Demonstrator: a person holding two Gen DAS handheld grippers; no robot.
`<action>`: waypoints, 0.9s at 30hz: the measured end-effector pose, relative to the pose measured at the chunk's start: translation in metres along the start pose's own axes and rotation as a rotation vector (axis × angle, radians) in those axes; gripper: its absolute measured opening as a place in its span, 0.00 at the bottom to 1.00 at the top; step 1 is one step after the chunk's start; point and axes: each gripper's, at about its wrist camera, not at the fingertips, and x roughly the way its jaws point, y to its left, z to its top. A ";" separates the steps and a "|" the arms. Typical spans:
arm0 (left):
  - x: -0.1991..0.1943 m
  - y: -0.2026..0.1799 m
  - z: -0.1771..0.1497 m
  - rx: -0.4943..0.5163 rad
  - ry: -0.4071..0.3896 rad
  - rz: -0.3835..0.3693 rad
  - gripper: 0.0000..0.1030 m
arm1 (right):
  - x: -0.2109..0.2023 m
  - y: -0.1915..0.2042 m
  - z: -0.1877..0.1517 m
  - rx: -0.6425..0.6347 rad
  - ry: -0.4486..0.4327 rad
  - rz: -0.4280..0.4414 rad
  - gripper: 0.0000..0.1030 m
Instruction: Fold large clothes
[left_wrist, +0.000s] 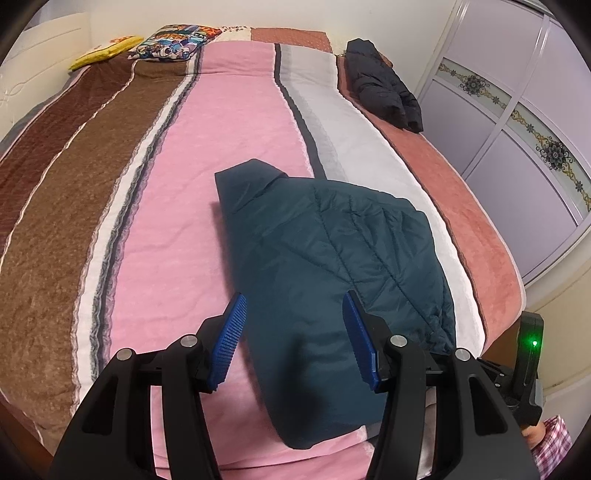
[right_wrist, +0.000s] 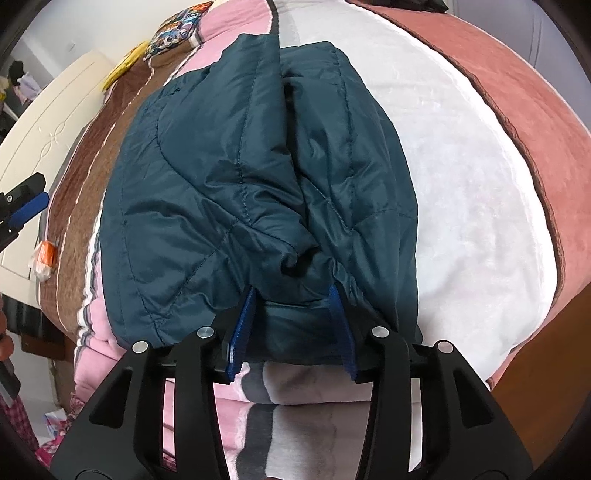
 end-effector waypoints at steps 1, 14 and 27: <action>-0.001 0.000 -0.001 -0.001 -0.001 0.001 0.52 | 0.000 0.000 0.000 0.005 -0.003 0.005 0.42; -0.011 0.024 -0.024 -0.027 0.007 0.012 0.52 | 0.003 0.010 0.002 -0.028 0.002 -0.063 0.53; 0.003 0.055 -0.074 -0.102 0.097 -0.041 0.52 | -0.001 0.018 -0.006 -0.051 -0.029 -0.126 0.65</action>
